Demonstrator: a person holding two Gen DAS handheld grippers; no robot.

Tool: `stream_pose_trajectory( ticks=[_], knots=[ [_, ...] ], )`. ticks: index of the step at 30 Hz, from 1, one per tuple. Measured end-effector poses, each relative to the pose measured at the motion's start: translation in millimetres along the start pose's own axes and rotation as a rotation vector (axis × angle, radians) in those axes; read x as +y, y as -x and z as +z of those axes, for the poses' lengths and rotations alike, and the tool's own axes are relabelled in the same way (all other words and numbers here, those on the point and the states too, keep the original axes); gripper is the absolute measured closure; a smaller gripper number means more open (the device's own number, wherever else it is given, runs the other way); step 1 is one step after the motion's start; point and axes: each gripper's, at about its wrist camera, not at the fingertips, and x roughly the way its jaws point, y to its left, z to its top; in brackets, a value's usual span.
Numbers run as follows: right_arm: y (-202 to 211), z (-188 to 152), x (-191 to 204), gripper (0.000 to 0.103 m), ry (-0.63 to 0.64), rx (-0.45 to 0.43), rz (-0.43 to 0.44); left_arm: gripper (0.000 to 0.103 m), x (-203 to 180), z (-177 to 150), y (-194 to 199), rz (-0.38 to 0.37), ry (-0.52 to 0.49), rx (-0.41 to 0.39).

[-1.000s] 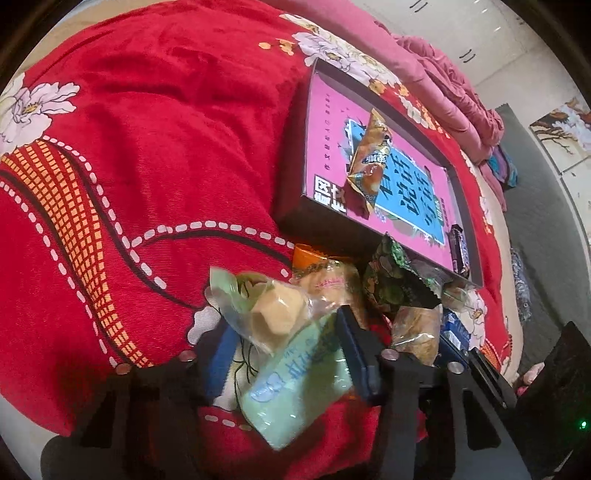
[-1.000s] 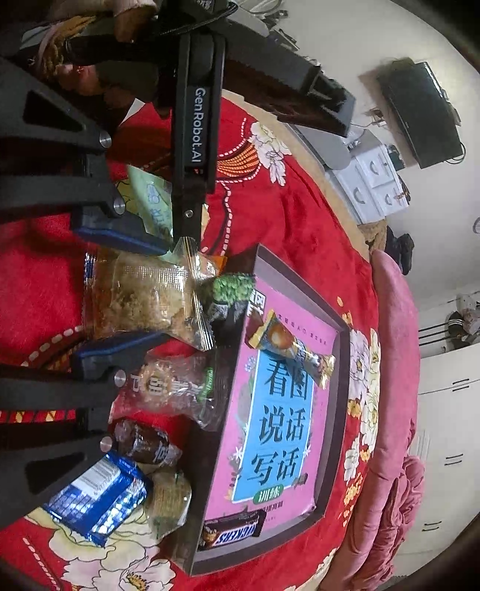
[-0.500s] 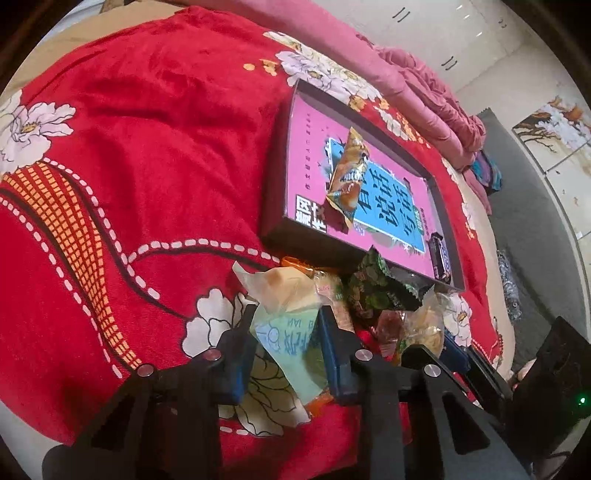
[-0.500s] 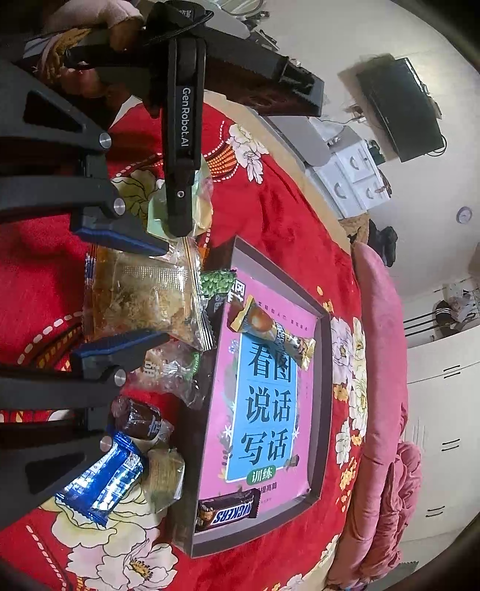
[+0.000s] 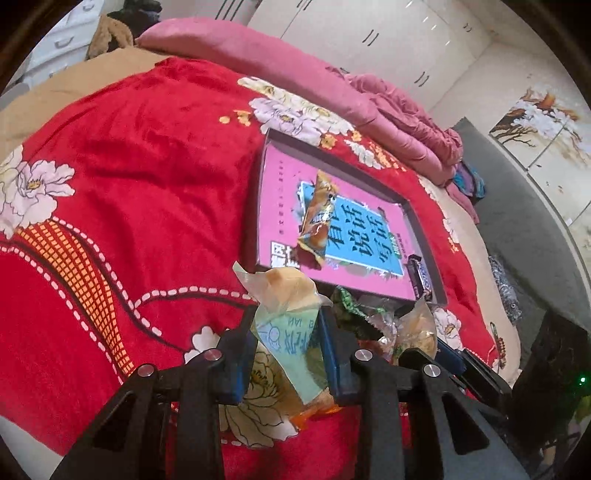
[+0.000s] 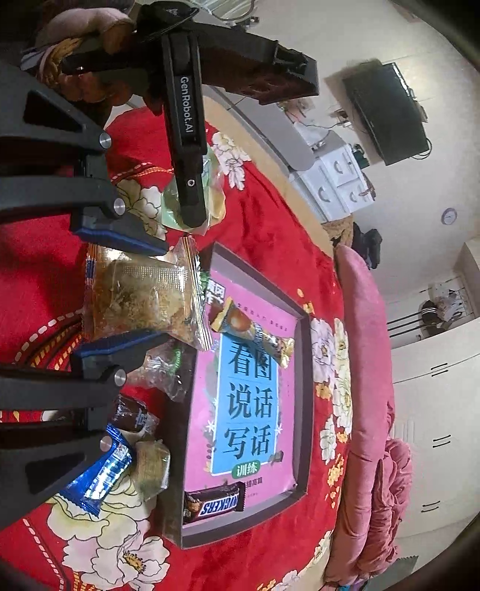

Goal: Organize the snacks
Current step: 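Grasp the clear pastry bag with the right tool while the left tool grasps the green-labelled bag, then carry the pastry bag and green-labelled bag toward the tray with both tools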

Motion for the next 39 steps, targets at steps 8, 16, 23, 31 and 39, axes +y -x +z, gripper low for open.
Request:
stream_pose_trajectory(
  ticks=[8,16,23,31,39],
  knots=[
    [10,7,-11,0.062,-0.027,-0.047,-0.02,0.07,-6,2,3,0.009,-0.025,-0.035],
    [22,16,-34,0.062,-0.082,-0.095,-0.061,0.07,-16,5,-2,0.015,-0.07,-0.052],
    [28,19,-58,0.062,-0.138,-0.12,-0.103,0.07,-22,10,-8,0.016,-0.089,-0.067],
    [33,25,-76,0.062,-0.168,-0.149,-0.137,0.07,-19,20,-16,0.025,-0.072,-0.081],
    [32,30,-80,0.062,-0.169,-0.163,-0.153,0.07,-22,26,-24,0.041,-0.082,-0.086]
  ],
)
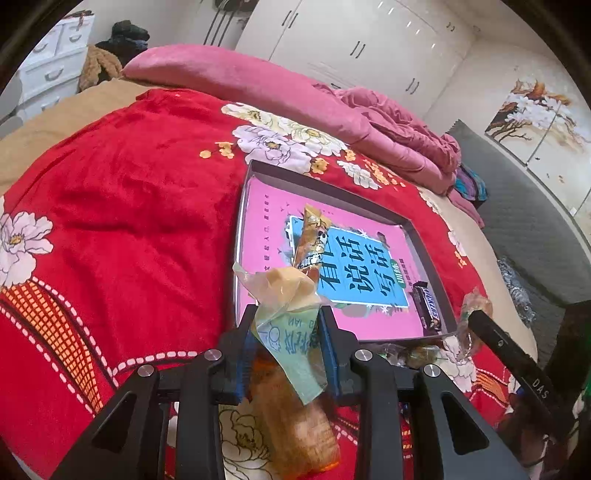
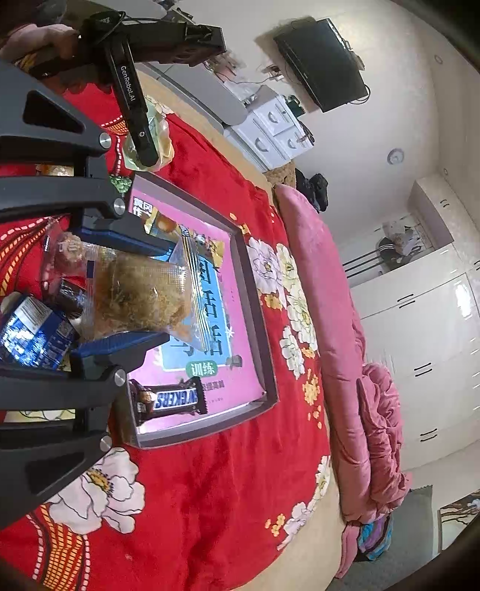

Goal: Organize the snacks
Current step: 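Carry the pastry bag and green-labelled bag toward the tray with both tools, then lower the clear pastry bag into the tray with the right tool while the left tool lowers the green-labelled bag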

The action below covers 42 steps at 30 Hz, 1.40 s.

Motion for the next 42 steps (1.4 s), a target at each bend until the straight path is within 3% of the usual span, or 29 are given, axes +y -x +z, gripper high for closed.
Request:
stream_pose_trajectory(
  ticks=[15,42],
  knots=[
    [-14,10,-12,0.062,-0.018,-0.011,-0.026,0.07,-9,9,-19,0.023,-0.042,-0.003],
    [-31,17,-22,0.062,-0.03,-0.004,-0.056,0.07,-7,13,-48,0.046,-0.049,0.062]
  ],
)
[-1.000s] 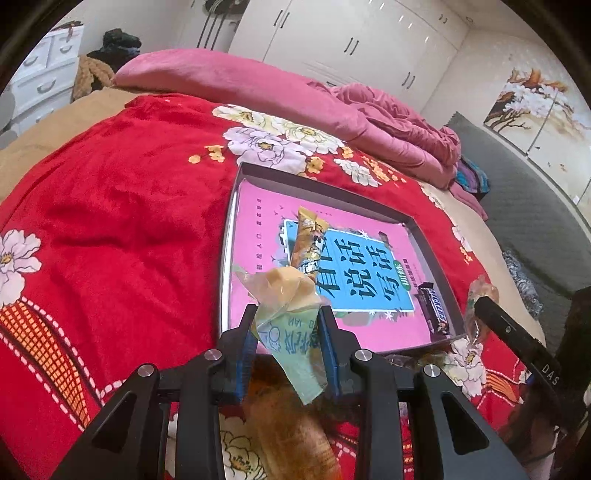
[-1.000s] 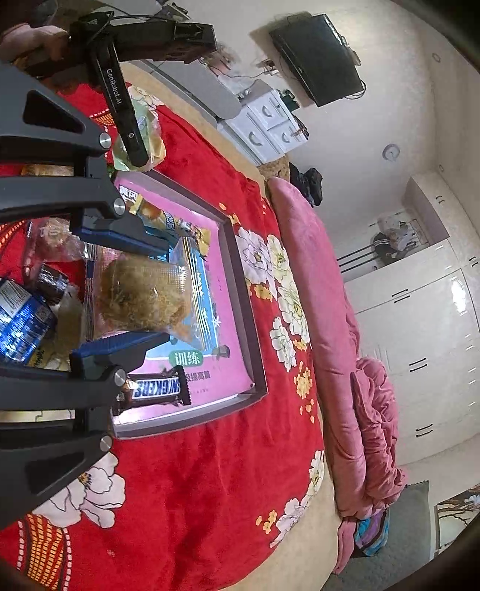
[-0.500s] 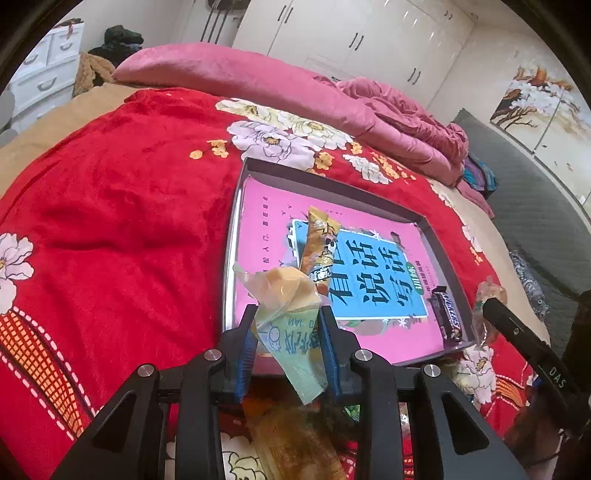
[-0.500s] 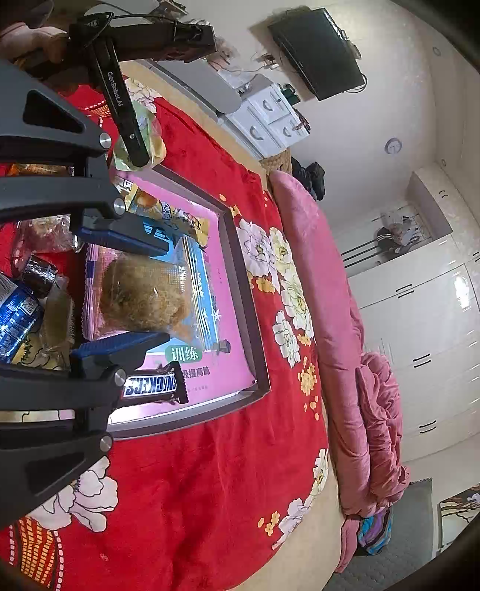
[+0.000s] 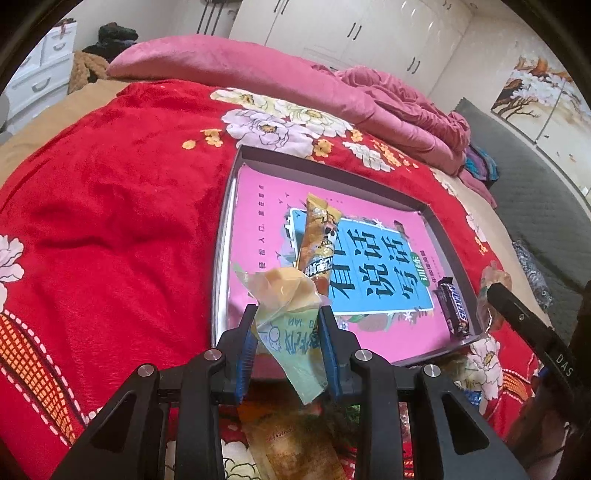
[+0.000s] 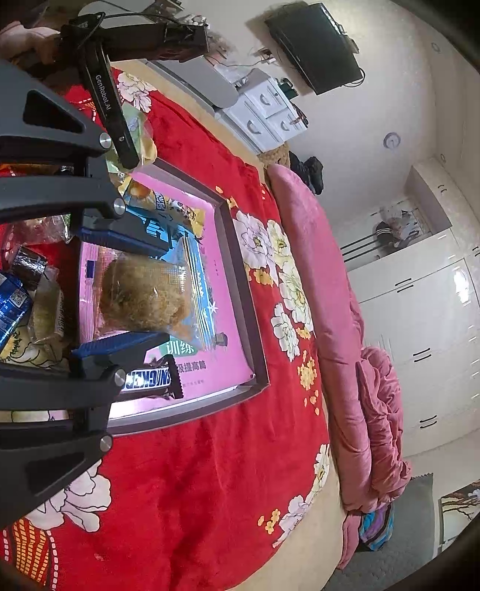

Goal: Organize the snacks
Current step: 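Lower the clear pastry bag into the tray with the right tool while the left tool lowers the green-labelled bag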

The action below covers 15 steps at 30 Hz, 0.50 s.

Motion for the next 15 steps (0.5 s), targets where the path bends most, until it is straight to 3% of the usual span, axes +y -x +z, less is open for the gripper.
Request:
stream_pose_trajectory(
  ticks=[15],
  knots=[
    [-14,1,1,0.062,0.012,0.023,-0.016,0.07,-6,-2,-10,0.005,-0.026,0.033]
  ],
)
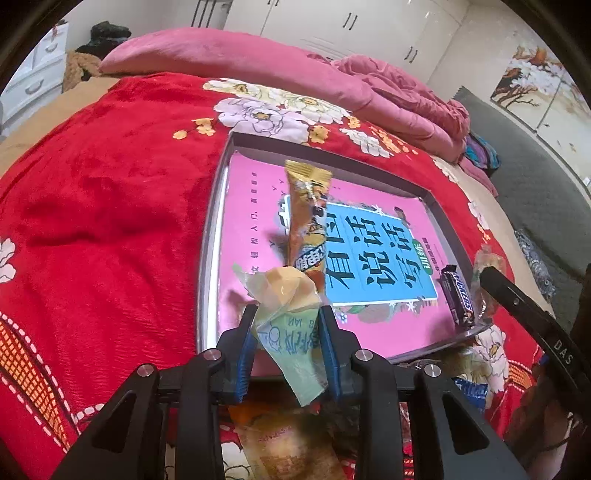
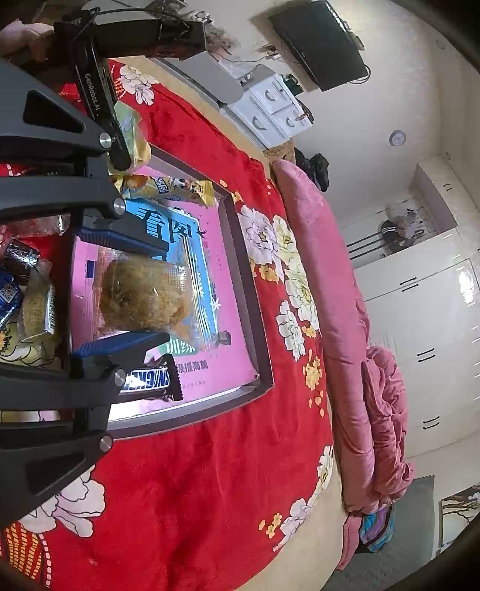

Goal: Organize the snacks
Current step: 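Lower the clear pastry bag into the tray with the right tool while the left tool lowers the green-labelled bag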

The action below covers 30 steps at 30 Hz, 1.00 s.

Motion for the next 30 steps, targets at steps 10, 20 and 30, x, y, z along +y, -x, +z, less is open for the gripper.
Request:
stream_pose_trajectory(
  ticks=[10,20,30],
  knots=[
    [-10,-3,0,0.062,0.012,0.035,-0.009,0.07,-1,0,-1,-0.002,0.0,0.0],
    [-16,-7,-1,0.062,0.012,0.067,-0.013,0.069,-1,-1,-1,-0.012,0.007,0.0],
    [-24,-12,-3,0.062,0.01,0.107,-0.03,0.068,-2,-2,-1,-0.027,0.011,0.0]
  ],
)
